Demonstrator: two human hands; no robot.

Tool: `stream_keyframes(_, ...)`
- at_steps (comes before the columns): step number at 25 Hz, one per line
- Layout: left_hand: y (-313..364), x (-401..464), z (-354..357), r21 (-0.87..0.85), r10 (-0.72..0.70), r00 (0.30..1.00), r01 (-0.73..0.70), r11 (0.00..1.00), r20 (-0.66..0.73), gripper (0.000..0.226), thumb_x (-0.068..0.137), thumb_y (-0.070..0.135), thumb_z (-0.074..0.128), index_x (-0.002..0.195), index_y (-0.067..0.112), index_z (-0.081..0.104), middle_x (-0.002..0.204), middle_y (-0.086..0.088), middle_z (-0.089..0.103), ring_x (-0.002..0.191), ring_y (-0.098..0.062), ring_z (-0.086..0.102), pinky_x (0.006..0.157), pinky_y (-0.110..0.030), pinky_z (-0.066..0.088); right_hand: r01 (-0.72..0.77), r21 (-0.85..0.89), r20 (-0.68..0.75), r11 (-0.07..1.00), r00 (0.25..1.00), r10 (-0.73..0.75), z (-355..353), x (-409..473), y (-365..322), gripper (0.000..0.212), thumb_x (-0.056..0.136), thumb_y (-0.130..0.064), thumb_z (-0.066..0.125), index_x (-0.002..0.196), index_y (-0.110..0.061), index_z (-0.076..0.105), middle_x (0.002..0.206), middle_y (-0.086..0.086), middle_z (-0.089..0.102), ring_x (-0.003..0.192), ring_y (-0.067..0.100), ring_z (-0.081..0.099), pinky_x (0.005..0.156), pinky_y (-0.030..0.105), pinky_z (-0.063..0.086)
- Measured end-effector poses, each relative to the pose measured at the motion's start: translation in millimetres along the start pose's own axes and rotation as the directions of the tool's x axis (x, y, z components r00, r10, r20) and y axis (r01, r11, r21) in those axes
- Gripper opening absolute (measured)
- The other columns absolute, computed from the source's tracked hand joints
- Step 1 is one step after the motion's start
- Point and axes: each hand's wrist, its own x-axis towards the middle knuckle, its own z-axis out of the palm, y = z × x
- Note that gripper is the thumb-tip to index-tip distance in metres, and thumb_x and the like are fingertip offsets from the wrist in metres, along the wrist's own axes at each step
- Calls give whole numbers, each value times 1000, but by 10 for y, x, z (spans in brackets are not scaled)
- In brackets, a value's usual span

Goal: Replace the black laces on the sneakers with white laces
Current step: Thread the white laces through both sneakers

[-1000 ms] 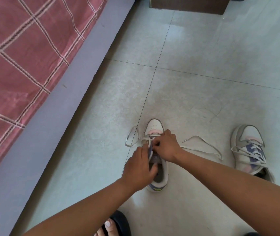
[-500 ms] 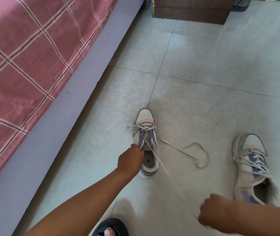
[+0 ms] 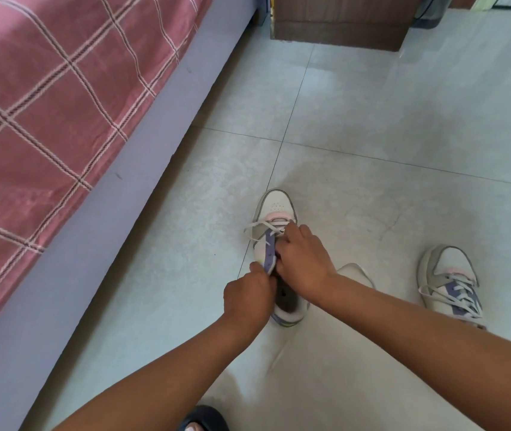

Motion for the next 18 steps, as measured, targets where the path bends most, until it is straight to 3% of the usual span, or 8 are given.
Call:
stream_keyframes(3, 14, 17, -52, 7, 10, 1000, -9, 1000, -15, 23, 100, 33, 29, 97, 13, 40, 93, -6, 68, 83, -28, 66, 51, -25, 26, 29, 47, -39, 998, 999, -28, -130, -138, -29, 25, 92, -13, 48, 113, -5, 59, 117, 13, 50, 107, 29, 46, 79, 35, 36)
stream_keyframes(5, 0, 19, -117, -5, 14, 999, -15, 1000, -36, 27, 100, 33, 28, 103, 10, 42, 93, -7, 68, 84, -30, 65, 58, -26, 30, 151, 82, -159, 985, 978, -137, -297, -326, -36, 15, 71, -5, 72, 84, -3, 68, 93, 16, 58, 83, 33, 57, 63, 37, 45)
stream_keyframes(7, -22, 23, -196, -15, 27, 997, -28, 1000, -66, 29, 99, 33, 27, 108, 9, 42, 89, -6, 66, 83, -30, 64, 61, -27, 32, 336, 68, -205, 939, 926, -317, -441, -599, 0, 21, 52, -3, 79, 63, -7, 62, 74, 12, 58, 61, 29, 55, 48, 32, 43)
stream_keyframes(10, -59, 53, -335, -55, 2, 991, -10, 998, -135, 30, 100, 35, 27, 111, 12, 42, 91, -4, 67, 82, -27, 65, 60, -27, 33, 547, 65, 87, 835, 830, -550, -556, -964, 92, 25, 51, -22, 79, 61, -20, 56, 65, -3, 56, 56, 16, 53, 46, 23, 40)
stream_keyframes(13, -28, 12, -417, -5, 39, 987, -40, 999, -154, 30, 100, 37, 26, 115, 14, 39, 94, -2, 69, 82, -26, 66, 59, -26, 33, 568, 53, 372, 822, 752, -544, -607, -1004, 127, 10, 80, -29, 60, 80, -19, 59, 80, -2, 62, 73, 19, 60, 59, 27, 46)
stream_keyframes(15, 17, -39, -436, 3, 47, 989, -47, 999, -142, 30, 100, 37, 26, 116, 15, 38, 93, -2, 69, 84, -27, 66, 60, -26, 32, 480, 137, 253, 866, 829, -500, -675, -911, 130, 23, 91, -29, 43, 88, -15, 61, 87, 2, 63, 78, 24, 60, 65, 32, 48)
stream_keyframes(16, 36, -59, -445, 10, 45, 989, -44, 999, -139, 30, 99, 37, 26, 116, 15, 37, 92, -2, 69, 84, -28, 66, 60, -27, 32, 442, 154, 90, 884, 884, -458, -741, -857, 140, 27, 90, -32, 42, 85, -16, 64, 80, 0, 63, 71, 22, 60, 61, 30, 47)
stream_keyframes(18, 46, -90, -470, 61, 57, 987, -49, 997, -148, 31, 99, 38, 27, 117, 16, 36, 90, 0, 69, 84, -27, 66, 58, -26, 30, 347, 200, -236, 916, 925, -299, -886, -739, 199, 27, 88, -33, 44, 84, -14, 64, 73, -3, 59, 63, 18, 53, 56, 24, 39)
